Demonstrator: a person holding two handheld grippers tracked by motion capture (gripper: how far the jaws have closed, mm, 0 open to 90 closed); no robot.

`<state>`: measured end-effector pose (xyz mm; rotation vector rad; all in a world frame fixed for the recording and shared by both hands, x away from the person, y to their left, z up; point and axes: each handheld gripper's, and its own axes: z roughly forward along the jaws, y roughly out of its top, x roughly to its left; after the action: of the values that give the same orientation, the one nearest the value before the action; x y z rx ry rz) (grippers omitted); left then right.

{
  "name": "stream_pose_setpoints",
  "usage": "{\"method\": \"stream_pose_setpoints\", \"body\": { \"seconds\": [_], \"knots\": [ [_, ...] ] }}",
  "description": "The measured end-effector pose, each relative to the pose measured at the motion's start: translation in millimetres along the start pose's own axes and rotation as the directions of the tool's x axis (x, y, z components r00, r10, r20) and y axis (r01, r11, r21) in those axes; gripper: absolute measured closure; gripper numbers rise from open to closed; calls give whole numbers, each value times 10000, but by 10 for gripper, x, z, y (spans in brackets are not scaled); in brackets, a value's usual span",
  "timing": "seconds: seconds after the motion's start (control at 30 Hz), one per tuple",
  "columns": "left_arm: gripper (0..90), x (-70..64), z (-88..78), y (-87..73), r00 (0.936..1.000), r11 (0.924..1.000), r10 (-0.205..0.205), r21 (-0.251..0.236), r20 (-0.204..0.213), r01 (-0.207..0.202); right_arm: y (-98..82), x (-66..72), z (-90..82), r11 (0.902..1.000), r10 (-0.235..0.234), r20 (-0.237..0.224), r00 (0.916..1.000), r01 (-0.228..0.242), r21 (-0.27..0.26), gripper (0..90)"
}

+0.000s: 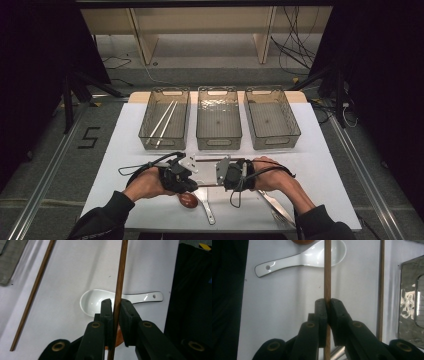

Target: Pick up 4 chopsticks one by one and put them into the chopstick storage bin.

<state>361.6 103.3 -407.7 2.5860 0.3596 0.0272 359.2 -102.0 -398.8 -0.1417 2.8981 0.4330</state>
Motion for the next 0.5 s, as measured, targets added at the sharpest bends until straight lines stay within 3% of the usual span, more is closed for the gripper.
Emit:
{"method": "stream_pose_setpoints", "body": {
  "seconds": [0.1,0.17,0.33,0.37,0.43,0.5],
  "knots": [
    [839,-17,-3,-4,9996,9997,209,-111,200,-207,-8,-6,-4,10000,-15,92,10000,15,-20,830],
    [846,-19,-11,-5,9997,9996,119,-258,203,-114,-21,-18,-21,9997,229,190,9996,-227,-93,812],
    [848,82,-91,-63,9990,9983,-360,-461,-256,348,-86,-50,-120,9923,1069,792,9911,-1013,-711,621],
    [848,101,-105,-78,9984,9978,-477,-467,-304,462,-109,-44,-152,9836,1630,824,9832,-1553,-922,584],
    [848,146,-145,-112,9964,9962,-672,-595,-519,641,-160,-46,-179,9710,2147,908,9724,-2026,-1270,532],
    [848,180,-185,-134,9929,9933,-914,-775,-763,855,-224,-47,-203,9505,2807,966,9549,-2627,-1658,486]
  ]
}}
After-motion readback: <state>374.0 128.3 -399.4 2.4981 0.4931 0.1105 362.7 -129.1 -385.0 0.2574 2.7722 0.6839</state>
